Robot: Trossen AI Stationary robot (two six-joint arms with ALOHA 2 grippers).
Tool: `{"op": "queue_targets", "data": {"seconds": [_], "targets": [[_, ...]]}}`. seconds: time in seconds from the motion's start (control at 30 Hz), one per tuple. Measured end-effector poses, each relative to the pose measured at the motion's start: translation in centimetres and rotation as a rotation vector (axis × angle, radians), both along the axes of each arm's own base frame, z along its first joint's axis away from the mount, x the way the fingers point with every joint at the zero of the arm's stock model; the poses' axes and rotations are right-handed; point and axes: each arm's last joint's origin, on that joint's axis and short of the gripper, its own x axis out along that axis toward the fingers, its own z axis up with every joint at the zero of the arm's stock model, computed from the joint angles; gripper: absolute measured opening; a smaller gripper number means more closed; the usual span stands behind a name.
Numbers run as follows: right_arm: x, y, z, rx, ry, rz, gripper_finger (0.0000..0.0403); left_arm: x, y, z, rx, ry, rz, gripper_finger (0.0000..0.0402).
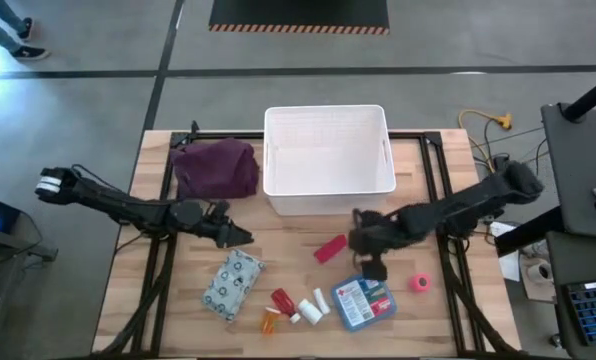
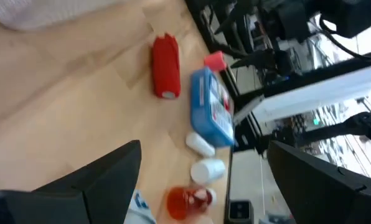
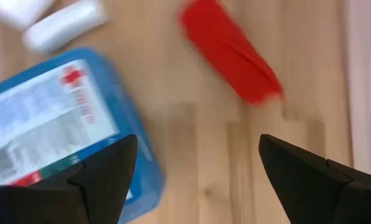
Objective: Pick & place medical supplies in basket/bin
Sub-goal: Put the red bandage into the white bin
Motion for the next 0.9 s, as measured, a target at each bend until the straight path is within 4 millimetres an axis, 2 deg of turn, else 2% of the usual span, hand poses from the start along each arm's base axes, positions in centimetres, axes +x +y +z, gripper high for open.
{"op": "queue_targets", "data": {"seconds": [0.2,0.3,0.57,0.77,0.9], "targets": [[3.2,1.7,-0.1,-0.086,0.045,0.203,0.0325,-0.1,-0.6,0.0,-0.006,0.000,-0.030,0.0332],[3.0,1.6,0.3,-0.114,0.037,0.181,0.0325,-0.1,-0.5,0.0,-0.004,0.001,-0.028,0.0332],[0.3,1.5,0.3,-0.163,-0.044,0.039,0.0325,-0.1,-0.5,-0.2,0.000,0.013,-0.026,0.0332],[1.2,1.8,-1.5,-0.220,-0.157,0.290,0.0325,0.0,-0.5,-0.4,0.004,0.025,-0.023,0.0332],[1.7,2.0,-2.5,-0.293,-0.149,0.439,0.0325,0.0,-0.5,-0.4,0.005,0.031,-0.023,0.0332]]}}
